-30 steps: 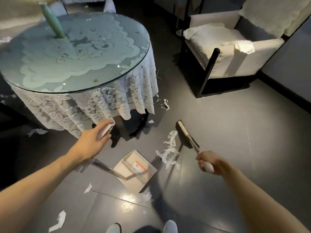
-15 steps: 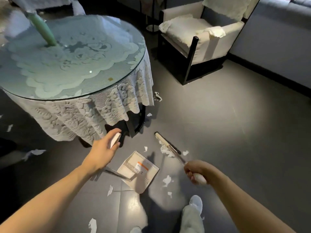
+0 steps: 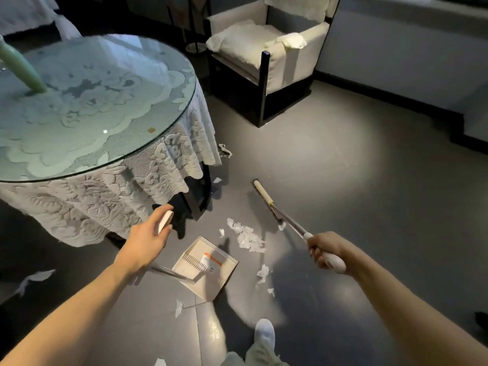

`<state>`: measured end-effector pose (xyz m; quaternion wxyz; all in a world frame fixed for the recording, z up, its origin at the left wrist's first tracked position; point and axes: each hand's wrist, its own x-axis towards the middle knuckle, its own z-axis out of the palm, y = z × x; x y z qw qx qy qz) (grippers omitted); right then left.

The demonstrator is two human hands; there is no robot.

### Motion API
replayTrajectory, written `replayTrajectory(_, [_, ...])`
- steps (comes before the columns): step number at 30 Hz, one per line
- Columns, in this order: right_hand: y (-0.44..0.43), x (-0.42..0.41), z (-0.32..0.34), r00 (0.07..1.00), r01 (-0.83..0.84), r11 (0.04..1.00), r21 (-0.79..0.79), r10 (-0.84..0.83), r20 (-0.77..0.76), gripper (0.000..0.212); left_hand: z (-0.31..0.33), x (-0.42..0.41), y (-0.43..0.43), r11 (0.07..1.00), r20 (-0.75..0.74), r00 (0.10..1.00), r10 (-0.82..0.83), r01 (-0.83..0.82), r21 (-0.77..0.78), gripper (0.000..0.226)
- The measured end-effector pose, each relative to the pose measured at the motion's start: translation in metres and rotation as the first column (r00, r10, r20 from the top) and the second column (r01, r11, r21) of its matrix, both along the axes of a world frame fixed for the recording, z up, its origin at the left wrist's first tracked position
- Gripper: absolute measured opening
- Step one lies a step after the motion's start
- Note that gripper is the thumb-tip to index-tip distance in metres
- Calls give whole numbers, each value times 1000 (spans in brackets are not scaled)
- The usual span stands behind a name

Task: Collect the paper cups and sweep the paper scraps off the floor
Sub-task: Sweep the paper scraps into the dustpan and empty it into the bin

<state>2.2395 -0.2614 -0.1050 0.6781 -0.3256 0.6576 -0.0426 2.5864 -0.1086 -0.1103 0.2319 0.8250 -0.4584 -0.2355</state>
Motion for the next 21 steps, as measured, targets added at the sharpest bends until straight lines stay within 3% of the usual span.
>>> replayTrajectory(7, [-7,-3,-15,993,34,999,-41,-39,-115,13,-7,36,-18,997,29,996,-82,82,9,41])
replayTrajectory(12, [3,18,-36,988,85,993,86,-73,-137,10,-22,72,-40,983,54,982,-183,182,17,44])
replayTrajectory(15, [20,47,-47,987,130,976,174,-110,-120,8,-35,93,-48,956,66,954,-292,290,41,44])
replayTrajectory(21, [78,159,-55,979,180,971,159,-160,-129,24,-42,127,-59,921,34,921,-389,389,-12,44])
